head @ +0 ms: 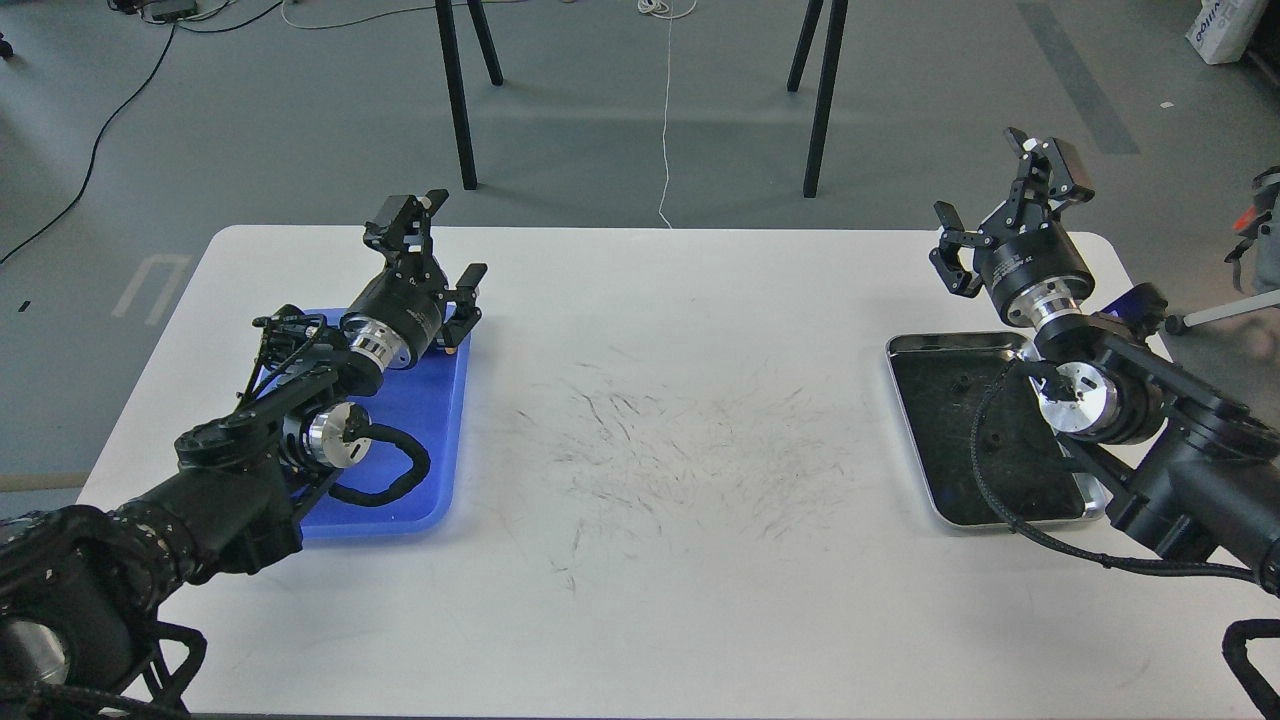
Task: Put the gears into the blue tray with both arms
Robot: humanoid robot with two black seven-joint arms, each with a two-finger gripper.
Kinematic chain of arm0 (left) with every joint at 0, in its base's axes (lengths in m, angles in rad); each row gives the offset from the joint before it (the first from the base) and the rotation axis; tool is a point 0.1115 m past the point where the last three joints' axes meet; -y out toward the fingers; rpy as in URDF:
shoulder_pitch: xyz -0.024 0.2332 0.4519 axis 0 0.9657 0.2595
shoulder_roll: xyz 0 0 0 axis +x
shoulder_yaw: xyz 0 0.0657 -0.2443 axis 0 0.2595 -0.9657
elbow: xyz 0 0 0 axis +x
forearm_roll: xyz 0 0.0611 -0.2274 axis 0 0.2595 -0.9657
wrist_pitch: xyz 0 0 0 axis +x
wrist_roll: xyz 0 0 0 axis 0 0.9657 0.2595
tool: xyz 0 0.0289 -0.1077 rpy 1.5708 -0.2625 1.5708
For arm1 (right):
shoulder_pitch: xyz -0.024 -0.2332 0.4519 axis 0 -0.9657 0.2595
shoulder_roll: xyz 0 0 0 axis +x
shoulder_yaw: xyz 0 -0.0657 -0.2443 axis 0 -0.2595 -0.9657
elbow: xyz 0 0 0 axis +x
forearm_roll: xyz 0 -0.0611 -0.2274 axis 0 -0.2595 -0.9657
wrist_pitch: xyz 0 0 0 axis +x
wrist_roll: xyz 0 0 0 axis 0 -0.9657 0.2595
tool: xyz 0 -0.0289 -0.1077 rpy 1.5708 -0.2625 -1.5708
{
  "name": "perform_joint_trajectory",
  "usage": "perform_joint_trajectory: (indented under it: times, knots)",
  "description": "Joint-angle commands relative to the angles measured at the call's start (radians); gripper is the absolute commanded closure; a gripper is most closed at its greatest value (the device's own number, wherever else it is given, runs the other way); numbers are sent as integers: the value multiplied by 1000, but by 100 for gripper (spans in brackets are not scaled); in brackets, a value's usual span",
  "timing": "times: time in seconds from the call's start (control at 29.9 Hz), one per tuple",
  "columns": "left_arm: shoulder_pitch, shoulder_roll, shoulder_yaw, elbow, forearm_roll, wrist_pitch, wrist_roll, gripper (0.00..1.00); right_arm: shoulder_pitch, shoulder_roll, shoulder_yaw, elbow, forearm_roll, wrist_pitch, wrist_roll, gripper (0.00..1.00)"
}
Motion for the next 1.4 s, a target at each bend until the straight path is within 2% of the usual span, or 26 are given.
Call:
perform_joint_trajectory:
  times: [0.0, 0.6, 1.04, 1.37]
  knots:
    - [0, -1, 1, 0, 0, 1, 0, 0, 1, 1, 2, 0, 0, -5, 0, 1]
    - [-1, -8, -4, 0, -9, 21, 0, 0, -11, 7, -2, -37, 0, -13, 0, 1]
    - [-3, 0, -2, -5, -6, 4, 0, 0, -11, 1, -7, -29, 0, 1, 0, 1]
    - [-3, -3, 0, -6, -5, 5, 0, 0, -7, -7, -68, -29, 0, 2, 0, 1]
